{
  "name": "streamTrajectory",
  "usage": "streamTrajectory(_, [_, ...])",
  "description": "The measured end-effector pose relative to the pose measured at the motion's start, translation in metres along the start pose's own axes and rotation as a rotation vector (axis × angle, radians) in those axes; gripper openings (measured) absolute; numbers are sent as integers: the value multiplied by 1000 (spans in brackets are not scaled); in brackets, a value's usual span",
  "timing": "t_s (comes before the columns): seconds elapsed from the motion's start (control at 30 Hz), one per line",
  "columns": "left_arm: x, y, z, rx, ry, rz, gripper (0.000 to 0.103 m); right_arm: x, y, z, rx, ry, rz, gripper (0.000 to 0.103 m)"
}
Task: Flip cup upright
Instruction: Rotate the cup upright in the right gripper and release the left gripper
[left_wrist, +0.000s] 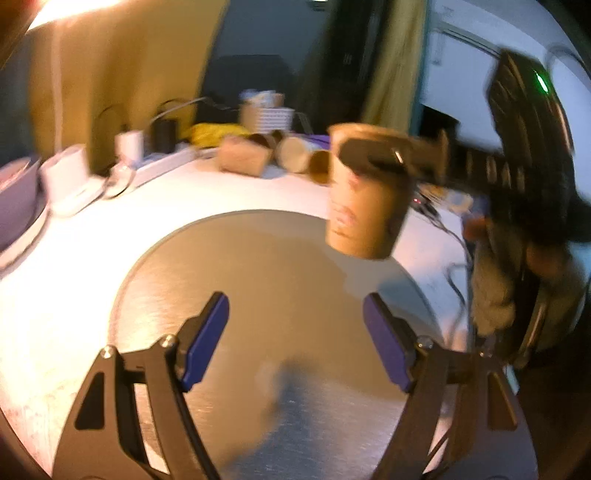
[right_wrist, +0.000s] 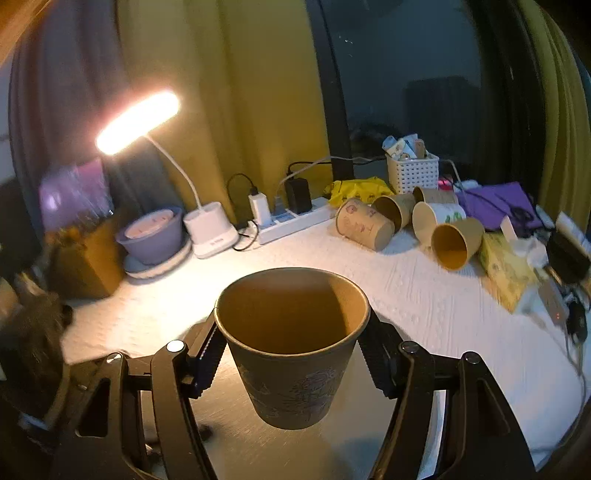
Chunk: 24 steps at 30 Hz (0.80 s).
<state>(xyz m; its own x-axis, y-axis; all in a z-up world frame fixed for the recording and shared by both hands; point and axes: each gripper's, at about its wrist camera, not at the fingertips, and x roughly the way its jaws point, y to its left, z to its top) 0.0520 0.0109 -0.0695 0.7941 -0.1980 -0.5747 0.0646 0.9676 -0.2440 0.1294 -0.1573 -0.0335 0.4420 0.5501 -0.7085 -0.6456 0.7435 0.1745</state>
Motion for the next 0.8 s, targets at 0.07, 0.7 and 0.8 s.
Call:
streamTrajectory(0.07, [1,14,2,-48,-4,80,76,13,2,-1,-16,10,-2,69])
streamTrajectory(0.7, [9,50,7,-151,6,232,76,74,14,-3,-99,57,-23,71])
streamTrajectory(0.8, [6,47,7,-136,-4,239,76,72,13,-5,-101,55,-42,71])
